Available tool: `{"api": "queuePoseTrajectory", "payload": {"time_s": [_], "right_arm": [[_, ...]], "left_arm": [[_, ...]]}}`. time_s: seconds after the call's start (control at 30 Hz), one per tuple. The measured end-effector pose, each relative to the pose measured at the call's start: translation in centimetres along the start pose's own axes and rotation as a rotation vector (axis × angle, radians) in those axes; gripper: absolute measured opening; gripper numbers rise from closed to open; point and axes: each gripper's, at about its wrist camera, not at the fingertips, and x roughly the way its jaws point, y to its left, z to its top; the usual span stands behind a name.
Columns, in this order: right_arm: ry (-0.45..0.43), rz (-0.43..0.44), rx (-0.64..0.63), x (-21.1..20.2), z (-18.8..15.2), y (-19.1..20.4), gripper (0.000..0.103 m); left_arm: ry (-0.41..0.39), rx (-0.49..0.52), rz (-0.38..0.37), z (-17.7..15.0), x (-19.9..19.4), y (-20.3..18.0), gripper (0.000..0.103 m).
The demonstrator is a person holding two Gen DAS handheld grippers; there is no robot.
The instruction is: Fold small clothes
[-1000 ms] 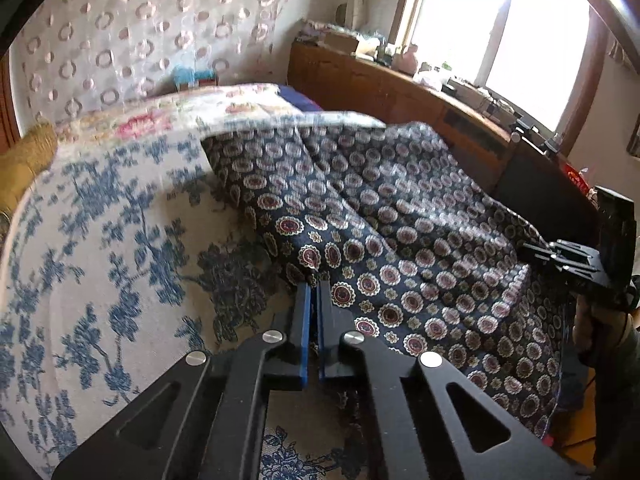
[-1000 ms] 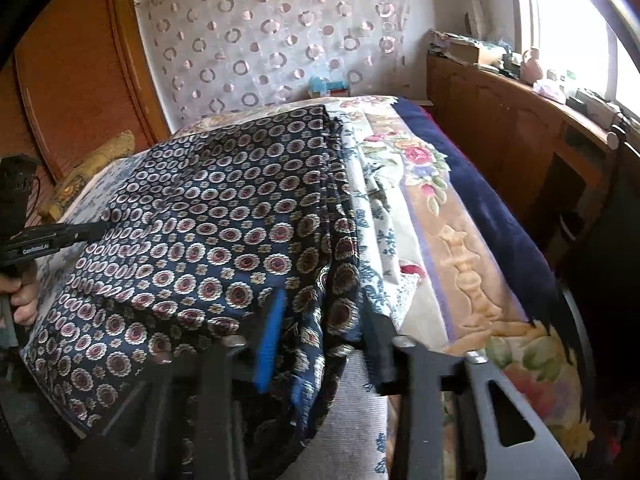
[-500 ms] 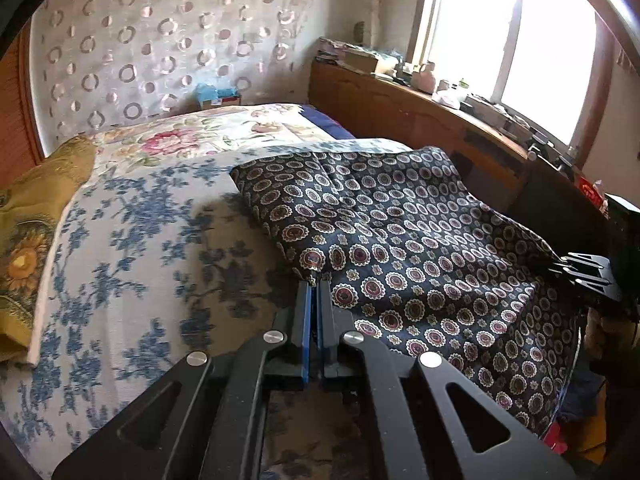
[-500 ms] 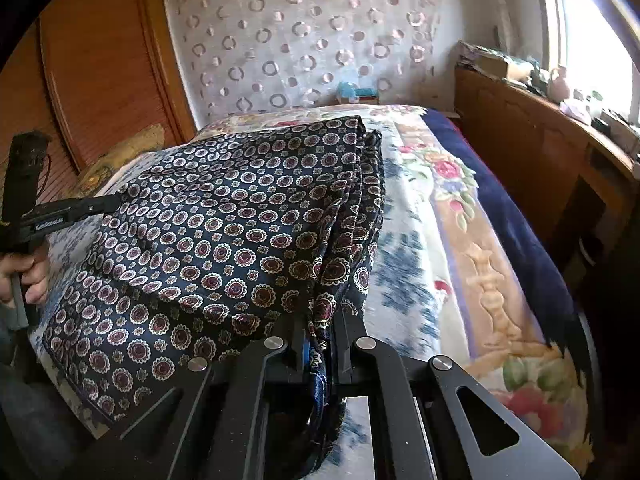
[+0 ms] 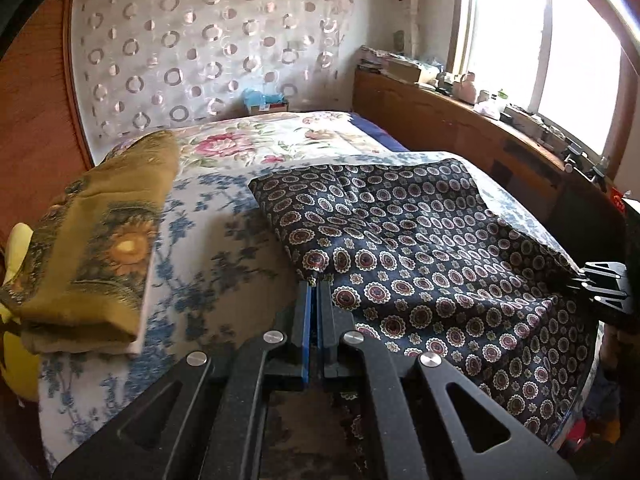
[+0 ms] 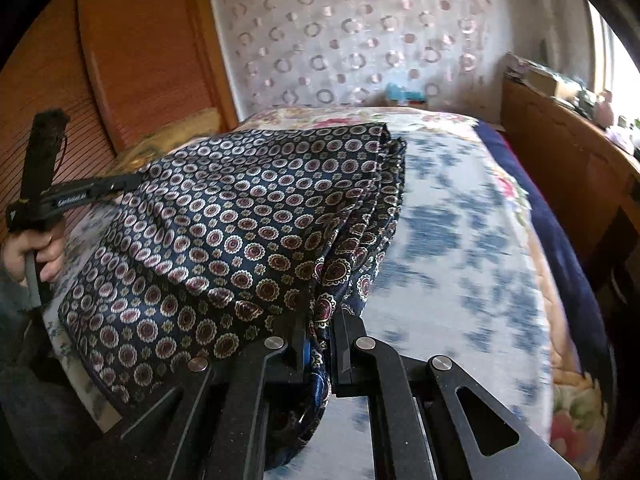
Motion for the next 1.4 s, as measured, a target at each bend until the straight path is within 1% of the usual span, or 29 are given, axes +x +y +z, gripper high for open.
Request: {"api": "queuePoseTrajectory", "payload": {"time_s": [0.1,0.2,0.23,0.27,0.3,0.37,0.43,0.47,0.5,0.6,0.67,0.73,0.77,0.83,0.9,0.97,1.23,1.4], "right_arm": [[0.004,-0.006,-0.006,0.7,0.0,-0.4,0.006],[0.010,-0.013,0.006,1.1,0.0,-1.6,0.006],[0.012,-0.022,0.009,1.1,-0.1,-2.1,0.013],[0.013,-0.045,0.011,1.1,-0.1,-2.5,0.020],[0.013,-0.058,0.012,1.1,-0.2,-2.9,0.021],[0.012,-0.055,0.017,1.2,-0.4,-3.6,0.023],[0.010,-0.065,0.011,1.2,-0.5,-4.0,0.026],[0.008,-0.071,0.006,1.1,-0.7,-4.1,0.027],[0.006,-0.075,0.002,1.1,-0.7,-3.9,0.027],[0.001,-0.091,-0.013,0.6,-1.3,-3.9,0.032],[-0.006,-0.098,-0.026,1.0,-1.1,-2.7,0.042],[-0.012,-0.101,-0.036,1.1,-1.0,-2.2,0.046],[-0.015,-0.107,-0.042,1.1,-0.9,-0.9,0.046],[-0.024,-0.115,-0.052,0.9,-0.8,-0.4,0.047],[-0.032,-0.114,-0.058,0.6,-0.8,0.2,0.048],[-0.029,-0.112,-0.066,0.8,-0.8,1.3,0.052],[0.013,-0.064,-0.082,3.6,-1.1,3.1,0.054],[0.050,-0.066,-0.098,5.0,-1.5,4.1,0.055]], "left_arm": [[0.012,0.006,-0.012,-0.5,0.0,0.0,0.003],[0.012,0.020,0.008,-1.2,-0.5,-0.1,0.004],[0.011,0.025,0.009,-1.4,-0.7,0.0,0.006],[0.011,0.031,0.005,-1.7,-0.9,-0.2,0.017],[0.011,0.035,0.002,-2.1,-1.2,-0.4,0.029],[0.010,0.040,-0.005,-2.6,-1.6,-0.4,0.040],[0.026,0.045,-0.011,-3.3,-1.8,-0.6,0.041],[0.035,0.046,-0.012,-3.6,-1.9,-0.6,0.042],[0.042,0.045,-0.015,-4.0,-2.0,-0.7,0.048],[0.058,0.030,-0.036,-5.2,-2.5,-0.8,0.056],[0.064,0.026,-0.043,-6.0,-2.7,-0.9,0.062],[0.067,0.025,-0.036,-6.7,-3.1,-1.1,0.063],[0.065,0.024,-0.022,-7.0,-3.3,-1.2,0.063],[0.065,0.026,-0.001,-7.5,-3.7,-1.3,0.063],[0.067,0.019,-0.011,-8.0,-4.0,-1.3,0.063],[0.070,0.009,-0.017,-8.3,-4.1,-1.3,0.063],[0.094,-0.013,-0.025,-9.4,-4.0,-1.2,0.063],[0.093,-0.017,-0.025,-9.8,-4.1,-1.3,0.063]]}}
